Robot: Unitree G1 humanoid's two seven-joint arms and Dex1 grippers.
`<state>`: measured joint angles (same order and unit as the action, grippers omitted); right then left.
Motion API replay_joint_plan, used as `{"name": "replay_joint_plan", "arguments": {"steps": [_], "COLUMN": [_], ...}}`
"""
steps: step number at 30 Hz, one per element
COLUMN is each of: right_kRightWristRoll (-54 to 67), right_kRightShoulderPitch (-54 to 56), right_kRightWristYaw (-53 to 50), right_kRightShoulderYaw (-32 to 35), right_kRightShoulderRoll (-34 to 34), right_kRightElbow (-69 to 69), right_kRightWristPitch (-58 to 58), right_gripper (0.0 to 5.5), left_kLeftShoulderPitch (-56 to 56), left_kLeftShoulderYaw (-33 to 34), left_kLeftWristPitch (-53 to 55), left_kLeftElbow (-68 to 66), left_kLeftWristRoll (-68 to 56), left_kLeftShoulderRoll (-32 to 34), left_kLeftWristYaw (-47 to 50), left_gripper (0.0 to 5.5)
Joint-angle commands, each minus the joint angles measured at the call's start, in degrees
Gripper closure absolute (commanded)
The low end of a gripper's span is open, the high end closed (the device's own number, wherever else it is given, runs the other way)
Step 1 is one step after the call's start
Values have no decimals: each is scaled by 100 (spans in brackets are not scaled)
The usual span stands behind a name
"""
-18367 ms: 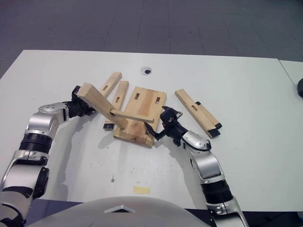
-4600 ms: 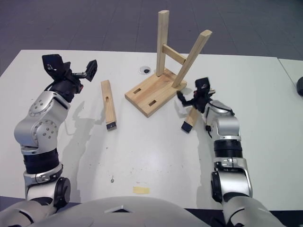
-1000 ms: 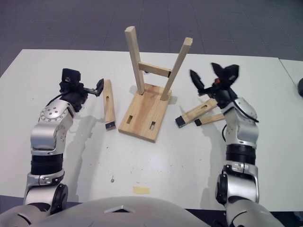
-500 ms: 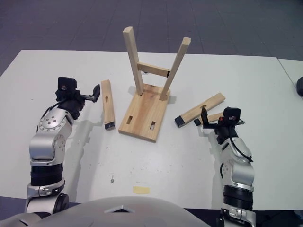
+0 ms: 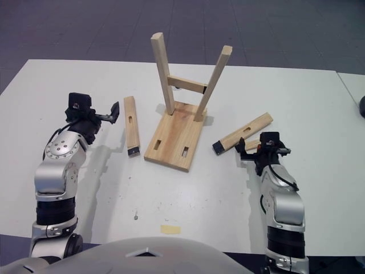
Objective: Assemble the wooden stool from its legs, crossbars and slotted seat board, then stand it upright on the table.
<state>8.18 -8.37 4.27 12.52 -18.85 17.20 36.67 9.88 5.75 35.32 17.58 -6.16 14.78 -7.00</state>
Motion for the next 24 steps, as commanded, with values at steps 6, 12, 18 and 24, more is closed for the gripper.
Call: {"name": "replay_joint_plan", "arguments": {"steps": [6, 12, 18, 24], "right_kRightWristRoll": [-164, -63, -70, 11], "right_kRightShoulderPitch": [-368, -464, -193, 6], "right_kRightWristYaw": [157, 496, 812, 684], "right_kRightShoulderYaw": [-149, 8, 162, 406], "right_kRightShoulderRoll": [-45, -118, -317, -310], "right_kRightElbow": [-78, -379, -1231, -1919], "right_kRightWristPitch": [236, -402, -1156, -1186], "right_gripper": [11, 11, 11, 11], "left_kLeftShoulderPitch": [-118, -139, -154, -120], "left_kLeftShoulderYaw": [8, 17, 17, 19], "left_kLeftWristPitch": [55, 35, 46, 65], "left_kLeftElbow": [19, 0, -4, -28], "left_kLeftWristRoll": [33, 34, 36, 39], "left_kLeftShoulderRoll": [-70, -96, -96, -66], "left_kLeftWristYaw": [55, 87, 86, 67], "left_gripper": [10, 10, 10, 10]}}
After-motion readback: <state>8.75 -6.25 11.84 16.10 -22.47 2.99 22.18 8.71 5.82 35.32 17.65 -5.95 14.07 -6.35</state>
